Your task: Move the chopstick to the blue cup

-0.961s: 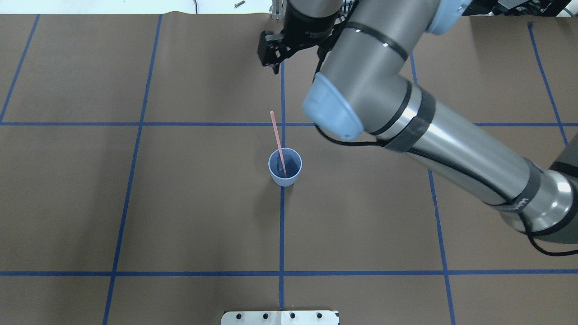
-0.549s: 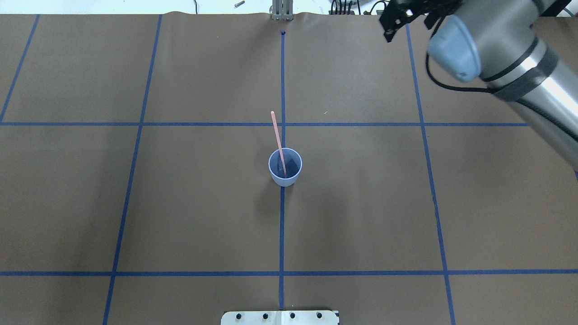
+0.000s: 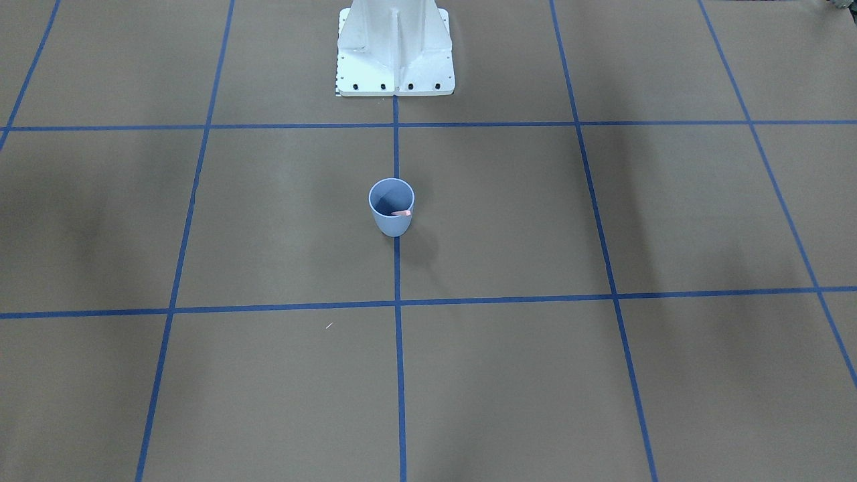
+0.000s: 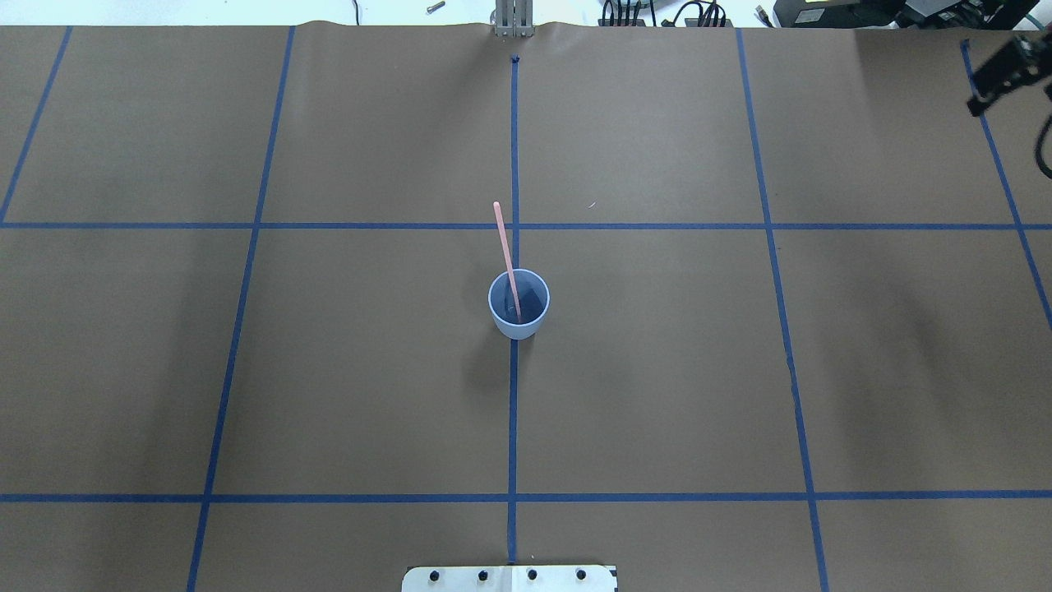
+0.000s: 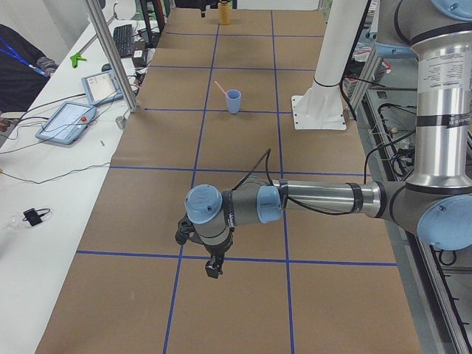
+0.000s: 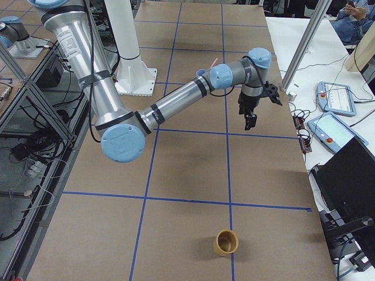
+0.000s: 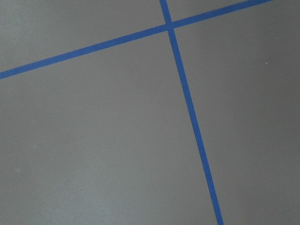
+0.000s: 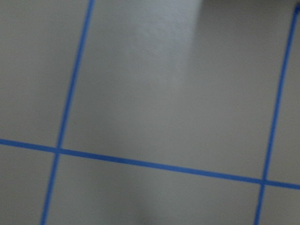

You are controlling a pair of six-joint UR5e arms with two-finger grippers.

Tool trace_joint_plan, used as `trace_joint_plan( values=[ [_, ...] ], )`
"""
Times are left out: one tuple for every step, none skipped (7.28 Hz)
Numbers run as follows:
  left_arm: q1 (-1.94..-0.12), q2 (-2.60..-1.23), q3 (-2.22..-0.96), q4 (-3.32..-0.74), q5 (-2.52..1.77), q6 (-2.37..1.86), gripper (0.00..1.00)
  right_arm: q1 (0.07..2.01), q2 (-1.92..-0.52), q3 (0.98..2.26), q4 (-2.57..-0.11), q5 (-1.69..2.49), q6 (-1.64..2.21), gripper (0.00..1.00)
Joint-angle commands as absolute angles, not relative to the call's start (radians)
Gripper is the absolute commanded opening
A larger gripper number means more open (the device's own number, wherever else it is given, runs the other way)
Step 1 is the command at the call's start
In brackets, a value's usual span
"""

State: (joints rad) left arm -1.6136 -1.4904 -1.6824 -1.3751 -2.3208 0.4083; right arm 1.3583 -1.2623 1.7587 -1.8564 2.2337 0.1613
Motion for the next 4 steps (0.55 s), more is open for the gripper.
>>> trace_joint_plan(
  values=[
    [-1.617,-1.474,-1.703,-1.374,-2.322,0.41,1.0,1.432,-1.487,1.787,-1.818,2.191,0.021,1.0],
    [-1.617,-1.476,-1.716,-1.379,-2.318,0.41,1.0,1.469,-1.552,1.789,-1.792,2.191,-0.023,1.0],
    [-1.617,-1.476,-1.745,-1.379,-2.313,0.411,1.0,1.48,-1.607,1.79,-1.767,2.189,-0.021,1.0],
    [-1.617,-1.476,-1.764,-1.381,-2.315,0.411,1.0,1.482,-1.668,1.781,-1.688,2.191,-0.02,1.0]
  ],
)
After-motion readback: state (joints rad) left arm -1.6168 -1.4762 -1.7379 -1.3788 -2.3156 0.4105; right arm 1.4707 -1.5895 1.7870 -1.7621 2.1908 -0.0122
